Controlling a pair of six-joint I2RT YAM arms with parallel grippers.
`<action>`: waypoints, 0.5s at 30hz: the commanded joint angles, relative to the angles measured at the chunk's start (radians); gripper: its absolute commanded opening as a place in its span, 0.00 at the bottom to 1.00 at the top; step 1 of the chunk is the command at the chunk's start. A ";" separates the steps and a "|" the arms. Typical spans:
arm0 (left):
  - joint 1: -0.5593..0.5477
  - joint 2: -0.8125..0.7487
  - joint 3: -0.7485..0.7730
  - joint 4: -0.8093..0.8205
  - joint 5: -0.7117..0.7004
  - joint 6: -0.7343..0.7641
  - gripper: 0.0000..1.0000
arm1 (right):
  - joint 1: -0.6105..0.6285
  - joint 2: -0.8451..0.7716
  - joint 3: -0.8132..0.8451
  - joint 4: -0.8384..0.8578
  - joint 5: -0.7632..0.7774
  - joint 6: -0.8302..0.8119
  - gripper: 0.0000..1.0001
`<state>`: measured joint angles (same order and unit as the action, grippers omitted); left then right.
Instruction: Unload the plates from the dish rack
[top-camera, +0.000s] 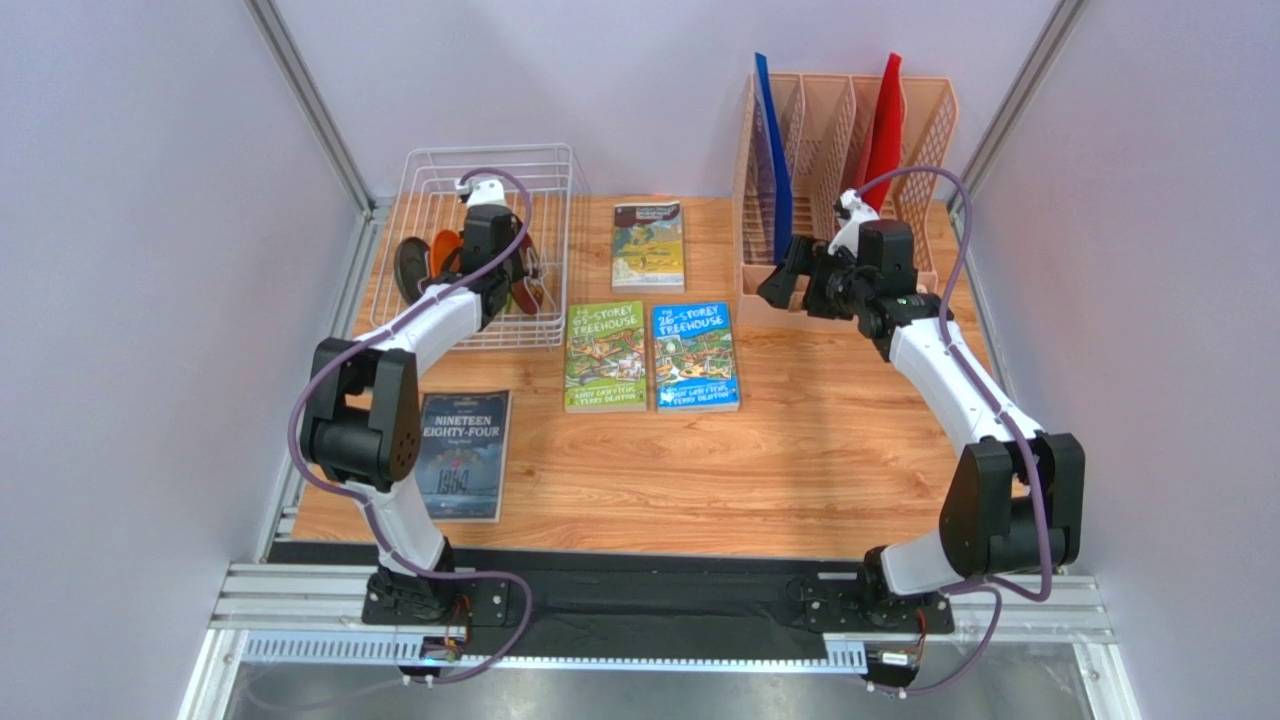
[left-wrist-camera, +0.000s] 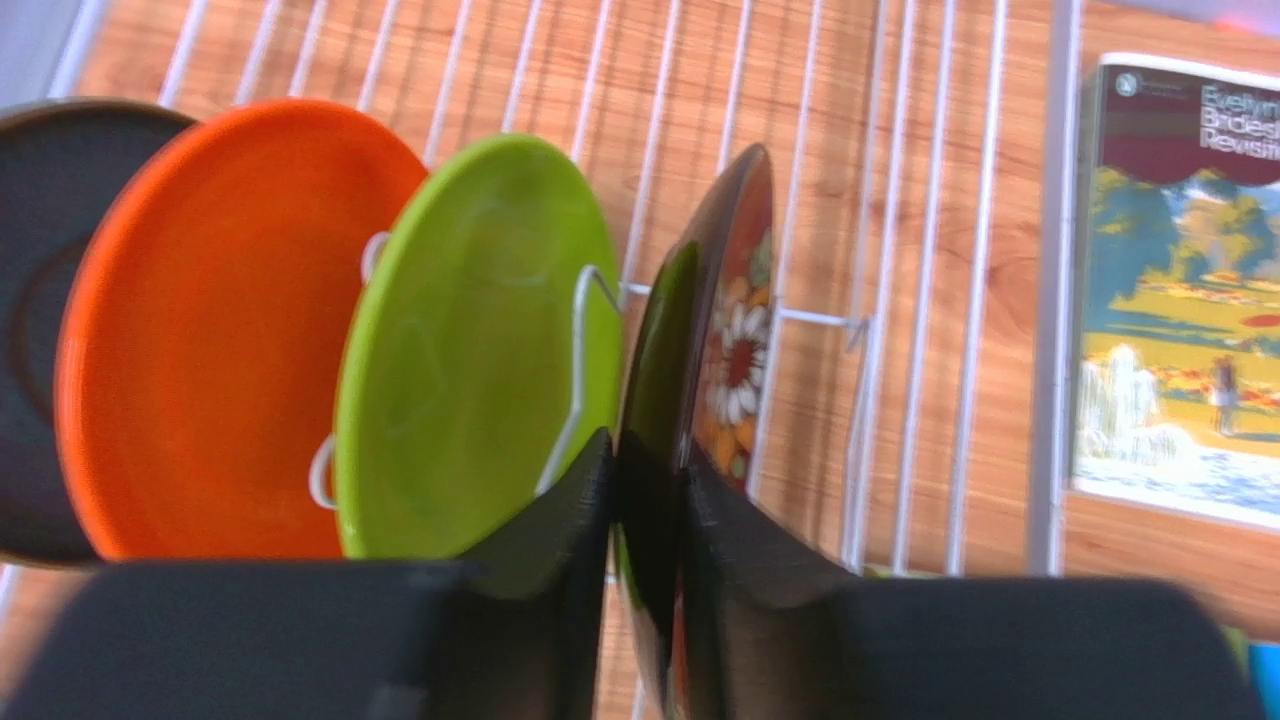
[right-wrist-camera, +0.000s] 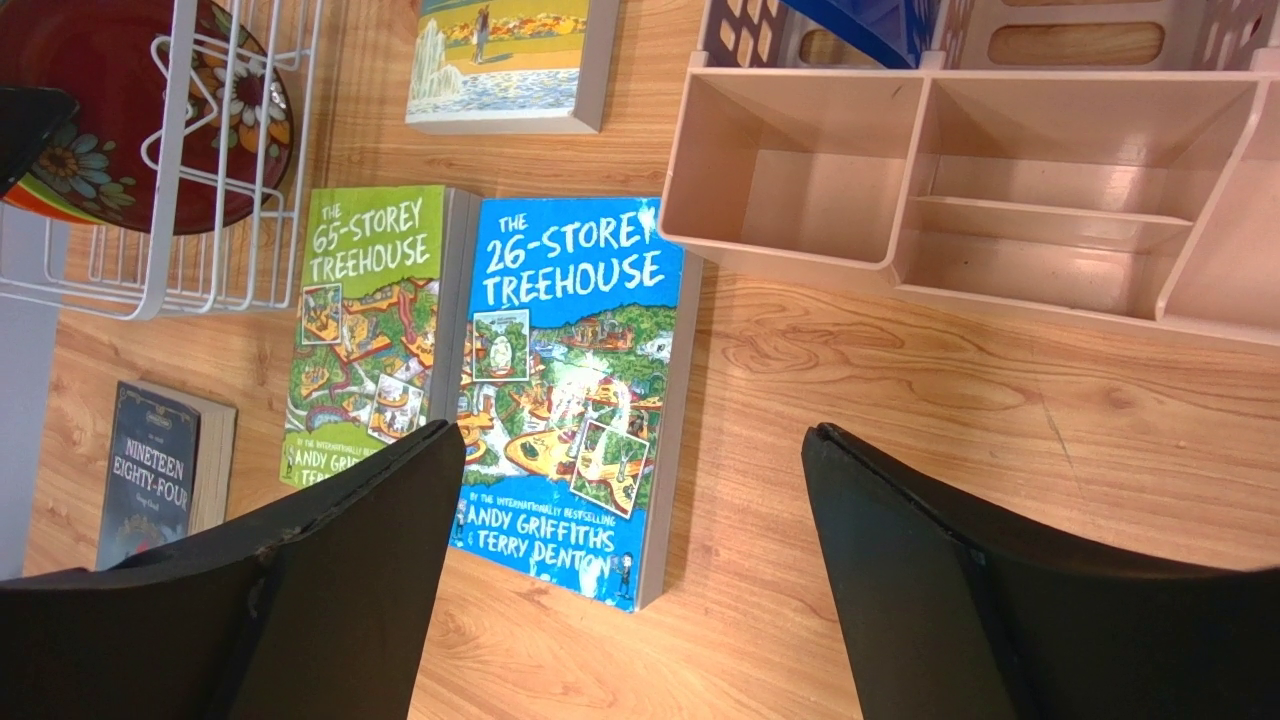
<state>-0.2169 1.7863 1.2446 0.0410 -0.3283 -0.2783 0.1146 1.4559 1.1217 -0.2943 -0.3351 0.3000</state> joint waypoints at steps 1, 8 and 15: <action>-0.010 -0.002 0.000 0.025 -0.005 -0.016 0.16 | 0.000 0.008 0.041 0.034 -0.016 -0.012 0.89; -0.058 -0.039 -0.001 -0.004 -0.100 0.056 0.00 | -0.001 0.021 0.044 0.027 -0.012 -0.002 0.89; -0.128 -0.097 0.024 0.011 -0.326 0.169 0.00 | 0.003 0.009 0.044 0.000 0.007 -0.012 0.89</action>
<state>-0.2985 1.7817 1.2407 0.0322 -0.5095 -0.1905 0.1146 1.4750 1.1229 -0.2966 -0.3347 0.2985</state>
